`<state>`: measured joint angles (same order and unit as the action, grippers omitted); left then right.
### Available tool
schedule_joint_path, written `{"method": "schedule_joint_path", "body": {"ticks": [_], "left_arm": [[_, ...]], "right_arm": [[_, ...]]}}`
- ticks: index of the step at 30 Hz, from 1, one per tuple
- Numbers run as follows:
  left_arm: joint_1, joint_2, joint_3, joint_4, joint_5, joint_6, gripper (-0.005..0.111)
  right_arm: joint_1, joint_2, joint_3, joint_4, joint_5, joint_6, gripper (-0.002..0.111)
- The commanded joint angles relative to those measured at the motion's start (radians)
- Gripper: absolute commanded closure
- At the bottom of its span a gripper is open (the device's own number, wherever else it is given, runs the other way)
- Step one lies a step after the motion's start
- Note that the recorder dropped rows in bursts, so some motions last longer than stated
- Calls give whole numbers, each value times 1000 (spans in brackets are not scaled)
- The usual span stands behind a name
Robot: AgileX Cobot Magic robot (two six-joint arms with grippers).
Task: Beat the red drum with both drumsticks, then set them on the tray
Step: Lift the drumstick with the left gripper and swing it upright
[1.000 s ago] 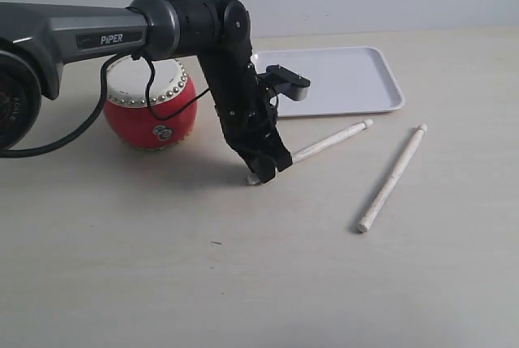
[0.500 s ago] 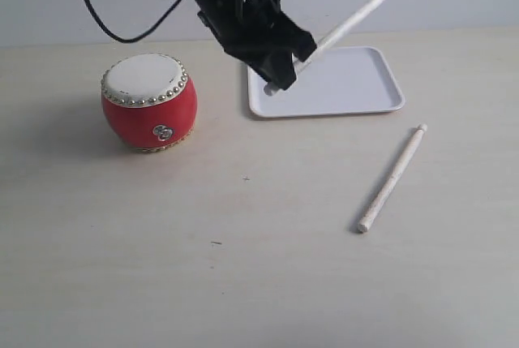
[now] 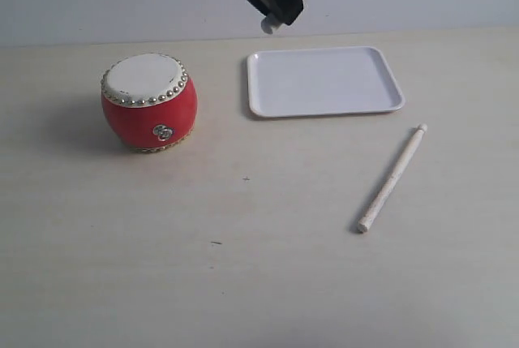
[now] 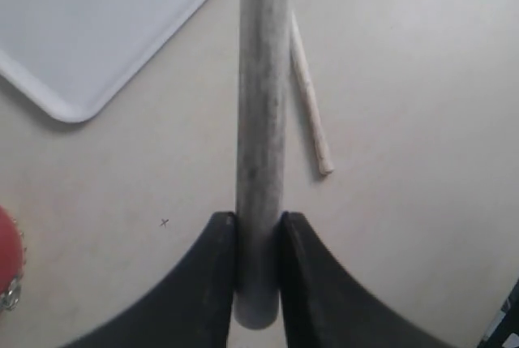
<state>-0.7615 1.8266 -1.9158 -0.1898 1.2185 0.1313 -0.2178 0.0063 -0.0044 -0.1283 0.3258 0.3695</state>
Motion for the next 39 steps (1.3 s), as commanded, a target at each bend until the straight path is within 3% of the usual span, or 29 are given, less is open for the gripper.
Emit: {"method": "schedule_joint_path", "body": {"ticks": [1,10,39], "left_arm": [[-6,-25,30,63,3,-21,107],[-6,-40,99,67,3,-21,107],[-6,-96,122,67,3,-21,107]], "right_arm": [[-3,-6,4,-7,-14,-1,108],[-3,-6,4,-7,-14,-1,108],[-2,-6,4,-56,-58,-1,108]]}}
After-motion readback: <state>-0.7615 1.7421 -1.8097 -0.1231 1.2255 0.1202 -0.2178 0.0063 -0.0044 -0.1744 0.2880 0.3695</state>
